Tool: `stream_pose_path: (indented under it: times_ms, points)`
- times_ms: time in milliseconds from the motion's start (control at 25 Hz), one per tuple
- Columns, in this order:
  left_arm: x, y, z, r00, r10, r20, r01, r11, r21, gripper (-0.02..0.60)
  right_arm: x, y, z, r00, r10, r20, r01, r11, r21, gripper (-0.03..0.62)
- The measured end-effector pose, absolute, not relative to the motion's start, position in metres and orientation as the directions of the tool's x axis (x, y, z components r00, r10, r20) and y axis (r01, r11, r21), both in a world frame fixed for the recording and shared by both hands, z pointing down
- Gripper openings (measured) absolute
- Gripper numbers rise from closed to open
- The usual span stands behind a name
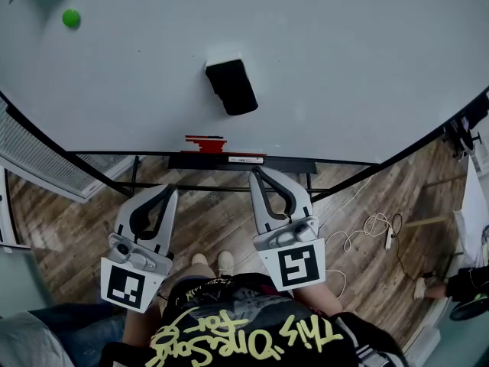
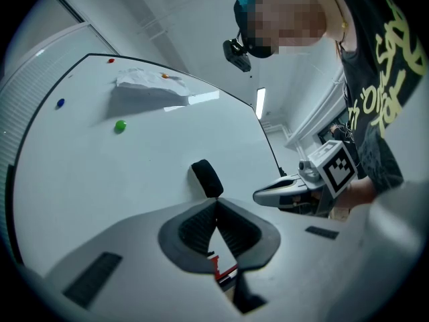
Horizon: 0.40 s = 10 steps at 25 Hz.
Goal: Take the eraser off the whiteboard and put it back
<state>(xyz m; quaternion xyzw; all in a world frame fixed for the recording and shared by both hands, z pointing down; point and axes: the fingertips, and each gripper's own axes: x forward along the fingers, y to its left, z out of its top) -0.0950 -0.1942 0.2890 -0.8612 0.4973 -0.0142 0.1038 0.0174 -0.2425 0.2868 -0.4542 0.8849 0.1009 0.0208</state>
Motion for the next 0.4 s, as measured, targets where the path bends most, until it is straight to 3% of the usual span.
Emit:
stream_pose_path:
  times_ms: [400]
  points:
    - [-0.0939, -0.1956, 0.2898, 0.502, -0.861, -0.079, -0.856, -0.481, -0.192, 0.006, 0.0187, -0.2444, 0.2878, -0.588, -0.799, -0.125, -0.807, 0.567, 0.166, 0.008]
